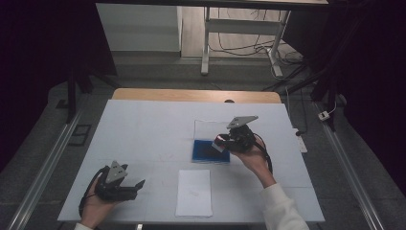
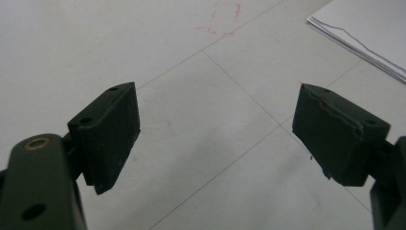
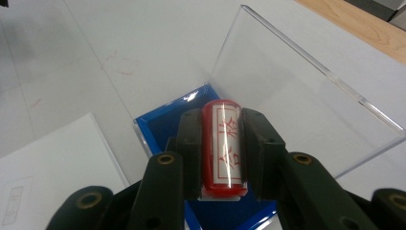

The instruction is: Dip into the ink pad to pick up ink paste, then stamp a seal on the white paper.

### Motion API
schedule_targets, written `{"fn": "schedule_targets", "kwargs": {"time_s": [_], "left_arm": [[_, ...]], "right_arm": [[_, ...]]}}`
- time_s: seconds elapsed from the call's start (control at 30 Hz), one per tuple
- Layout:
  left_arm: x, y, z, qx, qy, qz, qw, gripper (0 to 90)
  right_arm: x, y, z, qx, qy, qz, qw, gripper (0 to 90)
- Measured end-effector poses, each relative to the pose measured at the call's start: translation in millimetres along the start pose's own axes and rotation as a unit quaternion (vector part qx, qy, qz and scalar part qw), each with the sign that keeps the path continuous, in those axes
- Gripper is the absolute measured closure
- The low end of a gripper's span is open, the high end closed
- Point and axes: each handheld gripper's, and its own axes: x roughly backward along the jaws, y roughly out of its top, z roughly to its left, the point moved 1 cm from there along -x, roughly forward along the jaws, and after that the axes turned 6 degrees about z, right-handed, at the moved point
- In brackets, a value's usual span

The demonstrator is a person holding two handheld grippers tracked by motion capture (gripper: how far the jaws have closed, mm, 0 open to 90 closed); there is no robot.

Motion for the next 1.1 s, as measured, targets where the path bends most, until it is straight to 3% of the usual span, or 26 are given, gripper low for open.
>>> {"fn": "schedule_targets", "kwargs": {"time_s": [1.1], "left_arm": [[-1.9, 2.0, -0.7, -0.002, -0.002, 0.002, 1.0000, 16.7]], "right_arm": [[18.3, -2.9, 37.8, 0.024, 0.036, 0.000, 0.9991, 69.6]]}}
